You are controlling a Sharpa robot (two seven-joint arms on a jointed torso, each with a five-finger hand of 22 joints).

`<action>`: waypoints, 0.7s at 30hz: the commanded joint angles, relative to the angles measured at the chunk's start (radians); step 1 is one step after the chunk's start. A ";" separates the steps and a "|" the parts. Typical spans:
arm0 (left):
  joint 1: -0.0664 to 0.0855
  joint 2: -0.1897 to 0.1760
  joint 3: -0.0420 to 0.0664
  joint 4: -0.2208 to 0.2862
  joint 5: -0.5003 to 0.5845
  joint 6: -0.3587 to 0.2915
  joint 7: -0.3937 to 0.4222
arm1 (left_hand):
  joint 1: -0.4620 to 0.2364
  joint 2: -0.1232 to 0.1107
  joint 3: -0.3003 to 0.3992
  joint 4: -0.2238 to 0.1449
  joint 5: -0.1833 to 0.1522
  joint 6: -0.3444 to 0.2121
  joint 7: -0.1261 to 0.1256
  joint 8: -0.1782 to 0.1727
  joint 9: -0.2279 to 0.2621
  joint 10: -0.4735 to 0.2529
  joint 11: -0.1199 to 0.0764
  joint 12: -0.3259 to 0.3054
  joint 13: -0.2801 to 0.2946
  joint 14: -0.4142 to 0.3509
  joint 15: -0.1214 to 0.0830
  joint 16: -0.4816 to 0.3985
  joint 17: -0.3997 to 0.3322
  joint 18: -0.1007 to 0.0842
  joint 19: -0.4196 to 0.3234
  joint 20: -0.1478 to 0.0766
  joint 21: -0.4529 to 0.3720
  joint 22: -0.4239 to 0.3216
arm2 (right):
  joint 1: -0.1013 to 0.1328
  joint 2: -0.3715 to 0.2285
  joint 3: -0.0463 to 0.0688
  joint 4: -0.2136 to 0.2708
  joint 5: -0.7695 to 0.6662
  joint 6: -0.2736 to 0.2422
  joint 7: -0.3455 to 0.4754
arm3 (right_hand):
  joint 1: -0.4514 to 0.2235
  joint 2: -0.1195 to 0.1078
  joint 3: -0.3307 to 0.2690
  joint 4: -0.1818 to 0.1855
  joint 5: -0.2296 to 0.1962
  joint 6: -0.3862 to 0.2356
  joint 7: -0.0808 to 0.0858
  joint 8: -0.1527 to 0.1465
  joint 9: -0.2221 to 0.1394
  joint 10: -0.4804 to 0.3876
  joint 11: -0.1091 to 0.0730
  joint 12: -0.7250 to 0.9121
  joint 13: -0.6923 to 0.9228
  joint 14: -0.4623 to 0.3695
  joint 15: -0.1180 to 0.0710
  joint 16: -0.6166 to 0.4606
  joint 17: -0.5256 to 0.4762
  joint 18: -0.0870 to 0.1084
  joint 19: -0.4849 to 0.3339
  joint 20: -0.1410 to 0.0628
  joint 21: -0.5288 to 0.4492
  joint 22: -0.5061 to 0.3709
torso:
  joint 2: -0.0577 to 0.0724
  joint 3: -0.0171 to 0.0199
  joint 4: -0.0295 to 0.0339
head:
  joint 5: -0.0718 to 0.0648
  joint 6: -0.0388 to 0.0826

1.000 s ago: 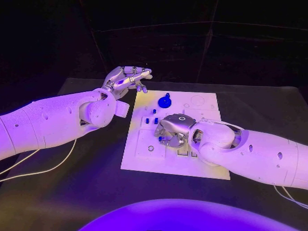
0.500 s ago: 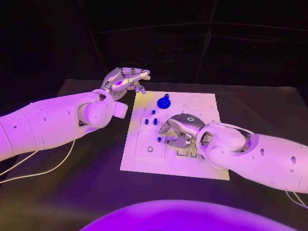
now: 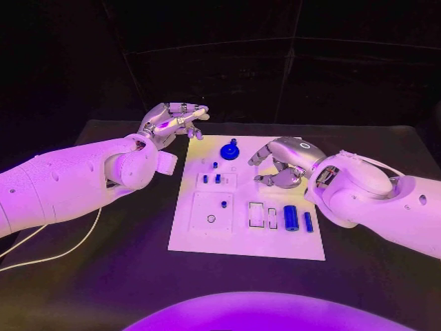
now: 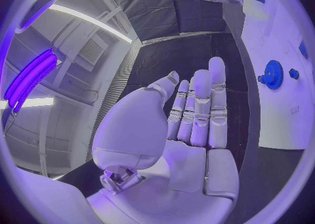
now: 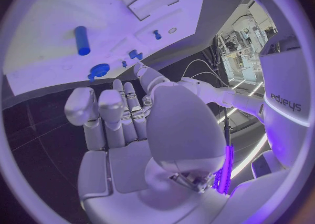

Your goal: Assemble the parts on the task board

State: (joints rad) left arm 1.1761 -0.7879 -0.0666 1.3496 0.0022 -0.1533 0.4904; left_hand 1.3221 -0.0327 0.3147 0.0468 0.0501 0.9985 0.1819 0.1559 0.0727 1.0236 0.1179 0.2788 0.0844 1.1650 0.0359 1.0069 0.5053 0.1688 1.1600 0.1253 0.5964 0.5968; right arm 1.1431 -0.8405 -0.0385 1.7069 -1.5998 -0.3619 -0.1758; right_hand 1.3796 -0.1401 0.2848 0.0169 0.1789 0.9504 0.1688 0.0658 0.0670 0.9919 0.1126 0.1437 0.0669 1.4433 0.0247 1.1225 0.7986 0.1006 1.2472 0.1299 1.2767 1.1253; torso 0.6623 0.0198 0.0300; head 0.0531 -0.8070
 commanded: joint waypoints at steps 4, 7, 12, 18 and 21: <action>0.002 0.001 0.001 0.001 0.003 0.014 0.002 | 0.006 0.002 -0.005 -0.003 -0.002 -0.006 0.002 0.006 -0.001 -0.007 -0.001 0.007 0.002 -0.008 -0.002 -0.003 -0.002 0.013 0.003 0.008 -0.007 -0.002 | 0.013 -0.031 0.004 -0.002 0.013 0.142 -0.081 | -0.008 -0.005 -0.044 0.005 0.002 -0.015 -0.006 -0.001 0.000 -0.025 -0.001 0.014 -0.001 -0.007 -0.002 -0.017 -0.026 0.009 -0.011 0.001 -0.015 -0.016 | 0.001 -0.0005 0.0029 | -0.007 0.004; 0.002 0.001 0.001 0.001 0.003 0.014 0.002 | 0.006 0.002 -0.005 -0.003 -0.002 -0.006 0.002 0.006 -0.001 -0.007 -0.001 0.007 0.002 -0.008 -0.002 -0.003 -0.002 0.013 0.003 0.008 -0.007 -0.002 | 0.015 -0.036 0.004 -0.010 0.000 0.180 -0.098 | -0.005 -0.003 -0.054 0.005 0.002 -0.016 -0.009 -0.001 0.000 -0.028 -0.001 0.018 0.000 -0.007 -0.002 -0.020 -0.031 0.009 -0.012 0.000 -0.018 -0.019 | 0.001 0.0004 0.0014 | -0.008 0.004; 0.002 0.002 0.001 0.001 0.003 0.015 0.002 | 0.006 0.002 -0.005 -0.003 -0.002 -0.006 0.002 0.006 -0.001 -0.007 -0.001 0.007 0.002 -0.008 -0.002 -0.003 -0.002 0.013 0.003 0.008 -0.007 -0.002 | 0.016 -0.031 0.004 -0.023 -0.015 0.226 -0.112 | 0.001 0.000 -0.065 0.004 0.002 -0.017 -0.012 -0.001 0.001 -0.031 -0.002 0.023 0.000 -0.008 -0.003 -0.024 -0.038 0.010 -0.013 0.000 -0.021 -0.023 | 0.001 0.0003 0.0025 | -0.009 0.005; 0.002 0.002 0.001 0.001 0.003 0.015 0.002 | 0.006 0.002 -0.005 -0.003 -0.002 -0.006 0.002 0.006 -0.001 -0.007 -0.001 0.007 0.002 -0.008 -0.002 -0.003 -0.002 0.013 0.003 0.008 -0.007 -0.002 | 0.016 -0.012 0.004 -0.045 -0.021 0.254 -0.114 | 0.011 0.010 -0.074 0.004 0.005 -0.016 -0.012 0.001 0.001 -0.033 -0.002 0.031 0.000 -0.007 -0.003 -0.026 -0.042 0.010 -0.012 -0.001 -0.025 -0.026 | 0.002 -0.0003 0.0033 | -0.010 0.005; 0.002 0.002 0.001 0.000 0.003 0.016 0.002 | 0.006 0.002 -0.005 -0.003 -0.002 -0.006 0.002 0.006 -0.001 -0.007 -0.001 0.007 0.002 -0.008 -0.002 -0.003 -0.002 0.013 0.003 0.008 -0.007 -0.002 | 0.016 0.001 0.004 -0.058 -0.027 0.263 -0.113 | 0.022 0.024 -0.080 0.002 0.009 -0.010 -0.010 0.003 0.002 -0.024 -0.005 0.045 0.001 -0.005 -0.005 -0.026 -0.043 0.010 -0.010 -0.003 -0.026 -0.027 | 0.002 -0.0002 0.0028 | -0.010 0.004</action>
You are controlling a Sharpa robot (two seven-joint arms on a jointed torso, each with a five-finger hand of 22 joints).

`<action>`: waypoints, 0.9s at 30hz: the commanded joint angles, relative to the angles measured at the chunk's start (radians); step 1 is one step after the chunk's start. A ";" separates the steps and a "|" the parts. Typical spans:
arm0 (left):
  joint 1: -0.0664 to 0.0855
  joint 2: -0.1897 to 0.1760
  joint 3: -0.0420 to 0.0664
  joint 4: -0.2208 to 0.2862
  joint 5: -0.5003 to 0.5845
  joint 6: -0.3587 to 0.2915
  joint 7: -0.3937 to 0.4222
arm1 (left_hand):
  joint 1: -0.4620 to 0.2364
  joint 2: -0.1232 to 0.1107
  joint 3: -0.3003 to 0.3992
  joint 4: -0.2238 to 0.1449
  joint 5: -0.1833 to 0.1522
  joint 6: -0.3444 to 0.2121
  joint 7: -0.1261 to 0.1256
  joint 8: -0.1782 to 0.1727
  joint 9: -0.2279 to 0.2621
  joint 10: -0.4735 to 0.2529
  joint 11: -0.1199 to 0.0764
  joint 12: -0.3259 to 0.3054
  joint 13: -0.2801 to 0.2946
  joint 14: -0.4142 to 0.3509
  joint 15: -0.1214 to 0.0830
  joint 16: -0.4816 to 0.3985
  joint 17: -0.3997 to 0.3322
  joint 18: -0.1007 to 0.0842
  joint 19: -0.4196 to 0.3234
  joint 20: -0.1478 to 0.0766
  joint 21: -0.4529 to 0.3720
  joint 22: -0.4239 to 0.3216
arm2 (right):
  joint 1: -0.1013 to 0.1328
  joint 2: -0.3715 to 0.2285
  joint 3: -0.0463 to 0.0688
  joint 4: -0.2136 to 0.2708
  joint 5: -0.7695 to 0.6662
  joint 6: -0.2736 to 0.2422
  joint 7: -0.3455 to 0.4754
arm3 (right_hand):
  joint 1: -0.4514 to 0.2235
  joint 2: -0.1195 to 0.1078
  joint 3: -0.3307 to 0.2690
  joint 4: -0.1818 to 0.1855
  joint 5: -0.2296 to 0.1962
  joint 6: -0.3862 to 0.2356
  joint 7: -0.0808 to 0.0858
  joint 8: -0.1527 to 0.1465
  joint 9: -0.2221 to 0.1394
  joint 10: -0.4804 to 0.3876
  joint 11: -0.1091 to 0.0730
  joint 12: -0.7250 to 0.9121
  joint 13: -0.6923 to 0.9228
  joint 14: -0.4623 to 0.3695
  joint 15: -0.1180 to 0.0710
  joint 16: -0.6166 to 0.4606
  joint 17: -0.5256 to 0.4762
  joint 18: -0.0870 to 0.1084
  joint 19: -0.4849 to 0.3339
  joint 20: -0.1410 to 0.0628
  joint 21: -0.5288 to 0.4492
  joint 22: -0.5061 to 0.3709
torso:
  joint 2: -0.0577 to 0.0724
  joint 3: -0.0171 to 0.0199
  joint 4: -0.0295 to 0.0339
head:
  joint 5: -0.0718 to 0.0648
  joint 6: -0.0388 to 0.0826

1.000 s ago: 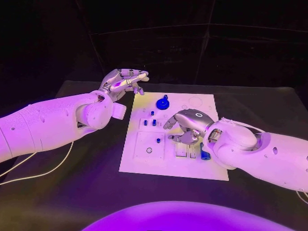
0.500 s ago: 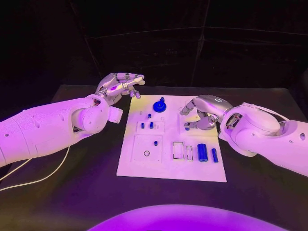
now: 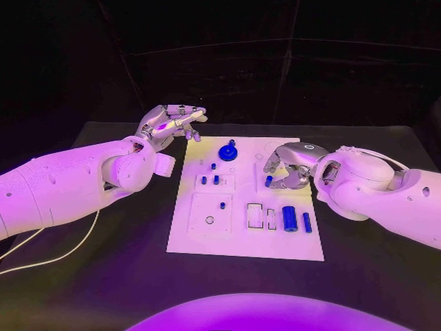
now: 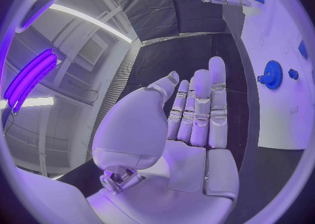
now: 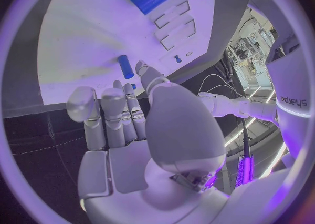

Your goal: Assemble the parts on the task board

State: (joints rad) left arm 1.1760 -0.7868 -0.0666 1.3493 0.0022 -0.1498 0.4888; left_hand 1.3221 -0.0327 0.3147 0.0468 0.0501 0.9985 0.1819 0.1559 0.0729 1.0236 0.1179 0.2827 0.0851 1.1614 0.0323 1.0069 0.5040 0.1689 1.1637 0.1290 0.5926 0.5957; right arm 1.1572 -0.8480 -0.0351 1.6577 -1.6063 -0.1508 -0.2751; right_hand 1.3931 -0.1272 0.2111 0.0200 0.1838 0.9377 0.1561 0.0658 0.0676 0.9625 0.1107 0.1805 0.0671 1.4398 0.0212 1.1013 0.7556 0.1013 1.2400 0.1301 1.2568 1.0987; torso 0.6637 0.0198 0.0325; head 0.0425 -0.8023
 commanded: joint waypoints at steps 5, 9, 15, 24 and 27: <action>0.002 0.001 0.001 0.000 0.003 0.013 0.004 | 0.006 0.002 -0.005 -0.003 -0.002 -0.006 0.002 0.006 -0.001 -0.007 -0.001 0.003 0.001 -0.005 0.002 -0.003 -0.001 0.013 -0.001 0.004 -0.004 -0.001 | 0.001 0.028 0.000 -0.029 -0.031 0.062 -0.012 | 0.034 0.043 0.006 -0.005 0.000 0.025 0.001 0.009 0.004 0.040 -0.008 0.032 -0.001 0.010 -0.006 0.018 0.028 0.005 0.015 -0.007 0.006 0.018 | 0.001 0.0000 0.0008 | 0.001 -0.003; 0.002 0.002 0.001 0.000 0.003 0.013 0.004 | 0.006 0.002 -0.005 -0.003 -0.002 -0.006 0.002 0.006 -0.001 -0.007 -0.001 0.003 0.001 -0.005 0.002 -0.003 -0.001 0.013 -0.001 0.004 -0.004 -0.001 | 0.001 0.037 0.000 -0.041 -0.032 0.069 -0.011 | 0.046 0.062 0.033 -0.005 -0.013 0.053 0.002 0.017 0.006 0.081 -0.012 0.041 -0.004 0.021 -0.010 0.046 0.064 -0.002 0.038 -0.010 0.028 0.048 | 0.000 0.0001 -0.0008 | 0.001 -0.004; 0.002 0.002 0.001 0.000 0.003 0.014 0.004 | 0.008 0.003 -0.005 -0.004 -0.002 -0.005 0.001 0.007 -0.001 -0.007 -0.001 0.005 0.001 -0.005 0.001 -0.003 -0.002 0.013 0.000 0.004 -0.005 -0.002 | 0.000 0.051 -0.001 -0.057 -0.038 0.085 -0.010 | 0.054 0.069 0.068 -0.005 -0.020 0.087 0.003 0.023 0.007 0.129 -0.019 0.036 -0.005 0.028 -0.015 0.073 0.096 -0.008 0.060 -0.014 0.052 0.079 | 0.000 0.0005 -0.0003 | 0.001 -0.006; 0.002 0.002 0.001 0.000 0.003 0.014 0.003 | 0.008 0.003 -0.005 -0.004 -0.002 -0.005 0.001 0.007 -0.001 -0.007 -0.001 0.005 0.001 -0.005 0.001 -0.003 -0.002 0.013 0.000 0.004 -0.005 -0.002 | -0.002 0.061 -0.001 -0.067 -0.051 0.055 -0.009 | 0.057 0.074 0.116 -0.007 -0.034 0.131 -0.002 0.029 0.007 0.191 -0.029 0.022 -0.002 0.032 -0.023 0.100 0.123 -0.018 0.089 -0.021 0.085 0.125 | 0.000 0.0000 -0.0006 | 0.000 -0.008; 0.002 0.002 0.001 0.000 0.003 0.014 0.003 | 0.008 0.003 -0.005 -0.004 -0.002 -0.005 0.001 0.007 -0.001 -0.007 -0.001 0.005 0.001 -0.005 0.001 -0.003 -0.002 0.013 0.000 0.004 -0.005 -0.002 | -0.002 0.060 -0.001 -0.066 -0.057 0.021 -0.009 | 0.064 0.083 0.136 -0.010 -0.061 0.150 -0.006 0.034 0.009 0.214 -0.034 0.021 0.000 0.034 -0.027 0.109 0.132 -0.022 0.102 -0.025 0.099 0.145 | 0.000 -0.0002 -0.0010 | -0.001 -0.009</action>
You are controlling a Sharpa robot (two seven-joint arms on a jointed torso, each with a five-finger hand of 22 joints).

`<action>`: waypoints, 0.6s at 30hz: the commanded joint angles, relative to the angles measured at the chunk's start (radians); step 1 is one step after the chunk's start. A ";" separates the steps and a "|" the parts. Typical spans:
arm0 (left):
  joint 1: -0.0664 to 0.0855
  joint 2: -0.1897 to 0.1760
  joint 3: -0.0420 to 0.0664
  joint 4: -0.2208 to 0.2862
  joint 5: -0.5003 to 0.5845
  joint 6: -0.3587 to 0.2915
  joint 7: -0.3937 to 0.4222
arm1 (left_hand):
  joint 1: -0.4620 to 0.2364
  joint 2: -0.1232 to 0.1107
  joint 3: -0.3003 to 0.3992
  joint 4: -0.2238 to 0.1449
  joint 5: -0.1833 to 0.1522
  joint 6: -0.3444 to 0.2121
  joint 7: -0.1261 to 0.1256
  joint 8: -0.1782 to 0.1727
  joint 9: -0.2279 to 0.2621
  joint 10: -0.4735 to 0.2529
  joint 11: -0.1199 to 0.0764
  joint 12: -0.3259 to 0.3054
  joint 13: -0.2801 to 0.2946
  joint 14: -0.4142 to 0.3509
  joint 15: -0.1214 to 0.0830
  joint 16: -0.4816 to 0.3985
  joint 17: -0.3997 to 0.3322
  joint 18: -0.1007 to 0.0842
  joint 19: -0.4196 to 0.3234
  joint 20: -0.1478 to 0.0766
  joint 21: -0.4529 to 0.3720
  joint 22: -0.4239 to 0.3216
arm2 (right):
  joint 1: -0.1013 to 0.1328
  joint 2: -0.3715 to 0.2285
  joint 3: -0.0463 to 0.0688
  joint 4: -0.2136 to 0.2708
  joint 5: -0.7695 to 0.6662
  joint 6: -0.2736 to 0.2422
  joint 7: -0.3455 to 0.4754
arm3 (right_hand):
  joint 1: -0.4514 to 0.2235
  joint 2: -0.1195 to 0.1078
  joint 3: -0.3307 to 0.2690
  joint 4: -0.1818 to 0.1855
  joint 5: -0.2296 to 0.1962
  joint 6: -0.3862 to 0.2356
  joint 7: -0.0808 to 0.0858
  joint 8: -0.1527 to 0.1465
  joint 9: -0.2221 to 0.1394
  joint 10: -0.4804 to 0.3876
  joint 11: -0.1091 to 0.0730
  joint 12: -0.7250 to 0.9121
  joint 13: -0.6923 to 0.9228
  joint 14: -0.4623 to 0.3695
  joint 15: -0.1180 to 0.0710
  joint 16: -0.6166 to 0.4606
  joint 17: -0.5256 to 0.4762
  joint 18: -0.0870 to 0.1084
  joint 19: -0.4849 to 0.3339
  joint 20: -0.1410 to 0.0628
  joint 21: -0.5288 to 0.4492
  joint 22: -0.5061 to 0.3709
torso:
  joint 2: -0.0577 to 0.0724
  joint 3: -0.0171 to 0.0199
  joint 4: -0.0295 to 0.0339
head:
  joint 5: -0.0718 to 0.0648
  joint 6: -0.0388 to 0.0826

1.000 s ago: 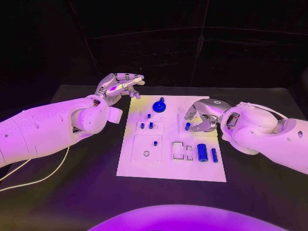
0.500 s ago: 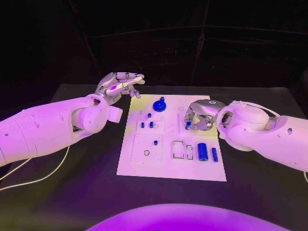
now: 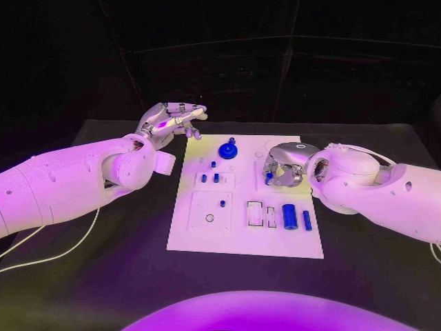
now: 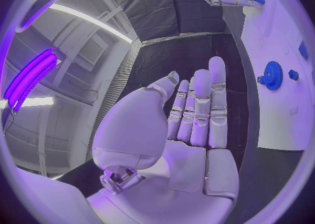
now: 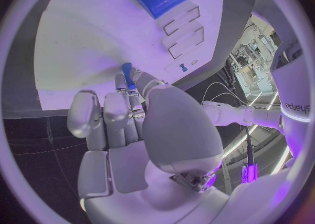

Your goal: Assemble the parts on the task board

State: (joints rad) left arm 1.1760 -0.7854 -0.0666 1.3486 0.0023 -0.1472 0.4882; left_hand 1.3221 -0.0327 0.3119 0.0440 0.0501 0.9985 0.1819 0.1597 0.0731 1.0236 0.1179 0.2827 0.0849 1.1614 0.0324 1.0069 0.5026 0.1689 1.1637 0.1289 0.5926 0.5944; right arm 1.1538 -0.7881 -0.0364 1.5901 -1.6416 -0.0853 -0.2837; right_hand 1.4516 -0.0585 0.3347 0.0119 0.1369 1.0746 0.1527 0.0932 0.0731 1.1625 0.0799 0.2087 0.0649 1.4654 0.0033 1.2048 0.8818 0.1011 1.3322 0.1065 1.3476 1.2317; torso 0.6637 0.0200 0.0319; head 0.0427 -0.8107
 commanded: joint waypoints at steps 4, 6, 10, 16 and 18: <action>0.002 0.000 0.001 0.001 0.003 0.012 0.004 | 0.008 0.003 -0.002 -0.001 -0.002 -0.005 0.001 0.003 -0.001 -0.007 -0.001 0.005 0.002 -0.005 0.001 -0.003 -0.001 0.013 0.000 0.004 -0.005 -0.001 | 0.000 -0.009 0.000 0.015 -0.025 -0.108 0.003 | 0.008 0.018 0.035 -0.008 -0.024 0.028 -0.007 0.009 0.004 0.032 -0.008 -0.015 0.003 0.009 -0.013 0.014 0.011 -0.026 0.021 -0.005 0.022 0.029 | -0.001 0.0001 -0.0003 | -0.001 -0.001; 0.002 0.000 0.001 0.001 0.003 0.012 0.004 | 0.008 0.003 -0.002 -0.001 -0.002 -0.005 0.001 0.003 -0.001 -0.007 -0.001 0.005 0.002 -0.005 0.001 -0.003 -0.001 0.013 0.000 0.004 -0.005 -0.001 | 0.000 -0.018 0.000 0.027 -0.023 -0.139 0.008 | 0.008 0.017 0.038 -0.009 -0.025 0.029 -0.007 0.009 0.003 0.033 -0.008 -0.016 0.003 0.009 -0.013 0.016 0.013 -0.026 0.022 -0.006 0.023 0.031 | -0.001 0.0003 -0.0007 | -0.001 0.000; 0.002 -0.001 0.001 0.000 0.003 0.011 0.004 | 0.008 0.003 -0.002 -0.001 -0.002 -0.005 0.001 0.003 -0.001 -0.007 -0.001 0.005 0.002 -0.005 0.001 -0.003 -0.001 0.013 0.000 0.004 -0.005 -0.001 | 0.001 -0.039 0.001 0.061 -0.002 -0.189 0.018 | 0.008 0.016 0.040 -0.010 -0.025 0.030 -0.006 0.009 0.003 0.033 -0.008 -0.018 0.003 0.009 -0.013 0.017 0.015 -0.027 0.023 -0.006 0.025 0.033 | -0.002 -0.0004 -0.0005 | -0.001 0.001; 0.002 -0.001 0.001 -0.003 0.003 0.012 0.004 | 0.008 0.003 -0.002 -0.001 -0.002 -0.005 0.001 0.003 -0.001 -0.007 -0.001 0.005 0.002 -0.005 0.001 -0.003 -0.001 0.013 0.000 0.004 -0.005 -0.001 | 0.001 -0.064 0.003 0.132 0.046 -0.243 0.042 | 0.007 0.012 0.044 -0.012 -0.025 0.031 -0.006 0.009 0.003 0.035 -0.008 -0.022 0.002 0.010 -0.013 0.020 0.017 -0.027 0.024 -0.006 0.026 0.035 | -0.001 -0.0008 0.0011 | -0.001 0.003; 0.002 0.000 0.001 -0.004 0.003 0.012 0.004 | 0.008 0.003 -0.002 -0.001 -0.002 -0.005 0.001 0.003 -0.001 -0.007 -0.001 0.005 0.002 -0.005 0.001 -0.003 -0.001 0.013 0.000 0.004 -0.005 -0.001 | 0.002 -0.065 0.003 0.158 0.060 -0.253 0.053 | 0.006 0.010 0.047 -0.012 -0.023 0.031 -0.005 0.008 0.002 0.035 -0.008 -0.024 0.002 0.010 -0.013 0.021 0.018 -0.027 0.024 -0.006 0.027 0.036 | -0.001 -0.0006 0.0014 | 0.000 0.003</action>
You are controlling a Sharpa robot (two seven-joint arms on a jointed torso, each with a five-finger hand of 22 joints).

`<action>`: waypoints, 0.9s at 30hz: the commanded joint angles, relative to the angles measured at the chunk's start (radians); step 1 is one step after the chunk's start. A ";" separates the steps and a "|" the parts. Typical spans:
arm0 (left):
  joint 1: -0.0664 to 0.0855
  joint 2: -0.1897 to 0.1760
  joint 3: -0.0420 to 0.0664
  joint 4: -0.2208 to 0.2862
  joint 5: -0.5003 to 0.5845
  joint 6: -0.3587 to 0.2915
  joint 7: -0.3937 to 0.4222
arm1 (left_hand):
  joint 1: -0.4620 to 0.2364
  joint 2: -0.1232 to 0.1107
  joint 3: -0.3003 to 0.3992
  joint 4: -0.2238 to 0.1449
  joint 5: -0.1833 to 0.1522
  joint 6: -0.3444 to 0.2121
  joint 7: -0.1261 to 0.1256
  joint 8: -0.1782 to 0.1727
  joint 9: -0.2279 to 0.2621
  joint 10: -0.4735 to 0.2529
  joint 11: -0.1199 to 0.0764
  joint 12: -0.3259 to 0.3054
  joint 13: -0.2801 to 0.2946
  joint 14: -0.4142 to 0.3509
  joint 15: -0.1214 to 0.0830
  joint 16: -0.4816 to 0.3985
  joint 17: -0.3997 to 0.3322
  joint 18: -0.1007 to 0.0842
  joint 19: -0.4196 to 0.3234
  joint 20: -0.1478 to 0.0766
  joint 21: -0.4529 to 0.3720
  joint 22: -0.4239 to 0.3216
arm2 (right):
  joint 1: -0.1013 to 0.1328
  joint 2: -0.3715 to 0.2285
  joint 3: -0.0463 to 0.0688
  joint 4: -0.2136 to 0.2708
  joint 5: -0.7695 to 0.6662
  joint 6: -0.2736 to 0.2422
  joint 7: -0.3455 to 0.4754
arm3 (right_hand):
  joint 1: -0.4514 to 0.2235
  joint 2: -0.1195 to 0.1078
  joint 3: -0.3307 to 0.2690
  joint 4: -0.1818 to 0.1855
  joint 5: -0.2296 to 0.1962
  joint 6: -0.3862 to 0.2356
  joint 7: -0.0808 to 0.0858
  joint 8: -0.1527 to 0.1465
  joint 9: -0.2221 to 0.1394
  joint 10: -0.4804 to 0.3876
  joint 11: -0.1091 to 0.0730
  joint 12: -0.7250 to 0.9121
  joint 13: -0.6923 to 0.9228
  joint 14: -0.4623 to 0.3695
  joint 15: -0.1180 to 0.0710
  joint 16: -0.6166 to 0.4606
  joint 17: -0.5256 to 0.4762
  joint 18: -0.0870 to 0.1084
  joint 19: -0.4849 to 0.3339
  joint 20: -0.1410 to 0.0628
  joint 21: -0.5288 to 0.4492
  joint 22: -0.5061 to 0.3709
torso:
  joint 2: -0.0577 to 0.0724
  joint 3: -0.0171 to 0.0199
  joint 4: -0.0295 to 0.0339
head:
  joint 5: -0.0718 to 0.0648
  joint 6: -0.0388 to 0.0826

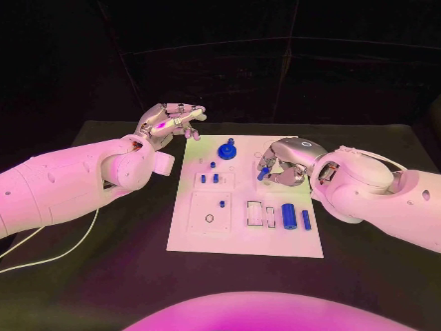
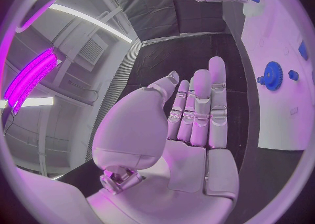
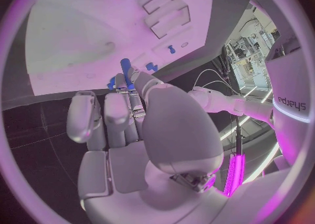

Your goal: Assemble the parts on the task board

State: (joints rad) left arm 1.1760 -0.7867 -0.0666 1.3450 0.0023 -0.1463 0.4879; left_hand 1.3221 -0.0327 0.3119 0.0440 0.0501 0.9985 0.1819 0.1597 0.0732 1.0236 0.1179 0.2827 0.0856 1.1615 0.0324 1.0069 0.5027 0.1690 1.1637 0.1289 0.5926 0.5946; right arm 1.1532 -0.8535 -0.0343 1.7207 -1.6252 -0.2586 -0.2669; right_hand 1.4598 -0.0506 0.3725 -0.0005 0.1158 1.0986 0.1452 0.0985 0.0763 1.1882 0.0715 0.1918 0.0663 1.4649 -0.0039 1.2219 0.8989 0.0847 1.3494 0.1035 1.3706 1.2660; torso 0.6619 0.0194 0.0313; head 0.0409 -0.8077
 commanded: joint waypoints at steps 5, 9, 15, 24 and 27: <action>0.002 0.002 0.001 -0.002 0.003 0.012 0.004 | 0.008 0.003 -0.002 -0.001 -0.002 -0.005 0.001 0.003 -0.001 -0.007 -0.001 0.005 0.001 -0.006 0.001 -0.003 -0.001 0.013 0.000 0.004 -0.005 -0.001 | 0.002 0.025 0.001 0.052 0.069 -0.074 0.061 | -0.005 -0.001 0.012 -0.001 0.000 0.006 0.003 0.001 -0.002 0.009 0.002 -0.011 0.000 0.010 -0.005 0.005 0.001 -0.011 0.006 -0.003 0.004 0.001 | 0.001 -0.0006 0.0010 | 0.006 -0.002; 0.002 0.003 0.001 -0.003 0.003 0.012 0.004 | 0.008 0.003 -0.002 -0.001 -0.002 -0.005 0.001 0.003 -0.001 -0.007 -0.001 0.005 0.001 -0.006 0.001 -0.003 -0.001 0.013 0.000 0.004 -0.005 -0.001 | 0.002 0.071 0.000 0.046 0.079 -0.054 0.081 | -0.006 -0.002 0.013 -0.001 0.001 0.006 0.003 0.000 -0.002 0.009 0.002 -0.013 0.000 0.010 -0.005 0.004 -0.001 -0.011 0.005 -0.003 0.004 0.001 | 0.001 -0.0013 0.0011 | 0.010 -0.005; 0.002 0.007 0.001 -0.004 0.003 0.011 0.004 | 0.008 0.003 -0.002 -0.001 -0.002 -0.005 0.001 0.003 -0.001 -0.007 -0.001 0.005 0.001 -0.006 0.001 -0.003 -0.001 0.013 0.000 0.004 -0.005 -0.001 | -0.016 0.162 -0.003 0.018 0.075 -0.016 0.117 | -0.008 -0.003 0.017 -0.001 0.003 0.005 0.004 -0.002 -0.003 0.007 0.003 -0.019 0.000 0.009 -0.004 0.004 -0.003 -0.010 0.002 -0.002 0.002 -0.002 | 0.002 -0.0007 0.0019 | 0.021 -0.012; 0.002 0.011 0.001 -0.006 0.003 0.012 0.004 | 0.008 0.003 -0.002 -0.001 -0.002 -0.005 0.001 0.003 -0.001 -0.007 -0.001 0.005 0.001 -0.006 0.001 -0.003 -0.001 0.013 0.000 0.004 -0.005 -0.001 | -0.051 0.235 -0.025 -0.030 0.042 0.046 0.136 | -0.010 -0.005 0.021 -0.003 0.005 0.003 0.005 -0.004 -0.004 0.005 0.004 -0.023 -0.001 0.008 -0.003 0.003 -0.007 -0.009 0.000 -0.002 0.000 -0.005 | 0.002 -0.0004 0.0009 | 0.040 -0.022; 0.002 0.012 0.001 -0.006 0.003 0.013 0.004 | 0.008 0.003 -0.002 -0.001 -0.002 -0.005 0.001 0.003 -0.001 -0.007 -0.001 0.005 0.001 -0.006 0.001 -0.003 -0.001 0.013 0.000 0.004 -0.005 -0.001 | -0.057 0.247 -0.031 -0.044 0.031 0.066 0.134 | -0.010 -0.005 0.021 -0.003 0.005 0.003 0.005 -0.004 -0.004 0.005 0.004 -0.023 -0.001 0.008 -0.003 0.003 -0.007 -0.009 0.000 -0.002 0.000 -0.005 | 0.001 -0.0006 0.0008 | 0.042 -0.024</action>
State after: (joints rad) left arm 1.1762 -0.7757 -0.0666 1.3387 0.0023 -0.1451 0.4873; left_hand 1.3221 -0.0327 0.3119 0.0440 0.0501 0.9985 0.1819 0.1597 0.0732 1.0236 0.1179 0.2827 0.0854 1.1615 0.0324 1.0069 0.5028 0.1689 1.1637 0.1289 0.5926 0.5947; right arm 1.0950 -0.6084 -0.0651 1.6784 -1.5712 -0.2396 -0.1522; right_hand 1.4552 -0.0553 0.3869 -0.0036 0.1137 1.1002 0.1473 0.0915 0.0725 1.1917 0.0751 0.1722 0.0663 1.4649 -0.0038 1.2218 0.8929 0.0849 1.3494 0.1036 1.3706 1.2628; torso 0.6637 0.0185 0.0337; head 0.0814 -0.8299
